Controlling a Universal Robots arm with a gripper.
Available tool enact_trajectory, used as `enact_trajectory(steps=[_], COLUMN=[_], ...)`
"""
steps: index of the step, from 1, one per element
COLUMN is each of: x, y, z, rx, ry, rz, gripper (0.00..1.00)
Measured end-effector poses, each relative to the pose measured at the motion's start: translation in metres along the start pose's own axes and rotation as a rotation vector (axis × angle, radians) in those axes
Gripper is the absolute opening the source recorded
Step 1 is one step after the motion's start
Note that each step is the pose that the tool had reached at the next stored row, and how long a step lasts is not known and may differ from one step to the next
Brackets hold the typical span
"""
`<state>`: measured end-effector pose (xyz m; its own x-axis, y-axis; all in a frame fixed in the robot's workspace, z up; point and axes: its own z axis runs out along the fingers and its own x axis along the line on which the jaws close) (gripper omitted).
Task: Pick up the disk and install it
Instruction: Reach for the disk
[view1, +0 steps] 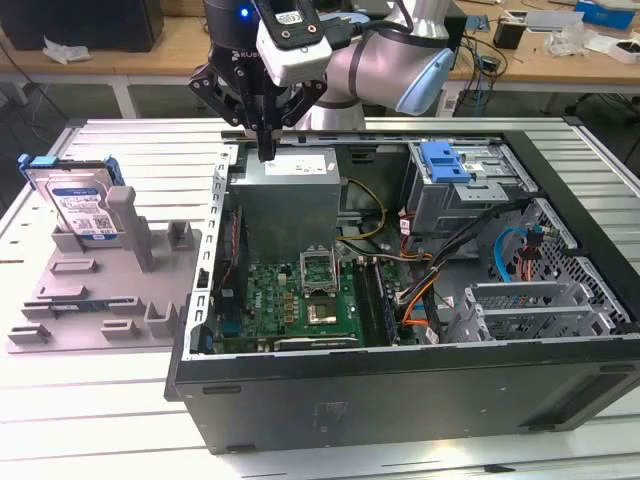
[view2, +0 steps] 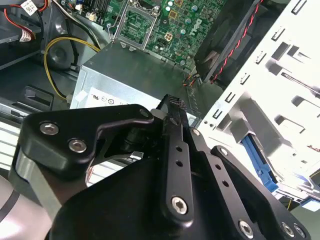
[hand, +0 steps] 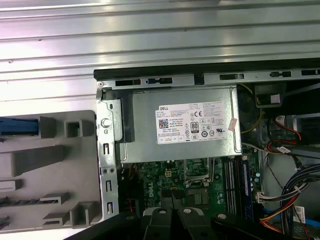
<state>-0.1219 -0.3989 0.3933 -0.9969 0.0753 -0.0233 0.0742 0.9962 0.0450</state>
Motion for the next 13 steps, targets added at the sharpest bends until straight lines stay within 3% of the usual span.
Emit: enact_trajectory(steps=[2,3,7,11,13], x=[0.0001,0.0042,0.0351,0.0521,0.0683], y=[0.0000,0.0001,0.0056,0.0119,0.0202], z=[0.0000,0.0001,0.0000,0.0003,0.0008], rx=[0.0000,-0.0001,0.0000,-0.0001,0.0000], ry=[0.0000,-0.0001,-0.0001,-0.0001,0.0000], rz=[0.000,0.000,0.000,0.000,0.000], gripper=[0.11,0.11,0.11,0.11,0.11])
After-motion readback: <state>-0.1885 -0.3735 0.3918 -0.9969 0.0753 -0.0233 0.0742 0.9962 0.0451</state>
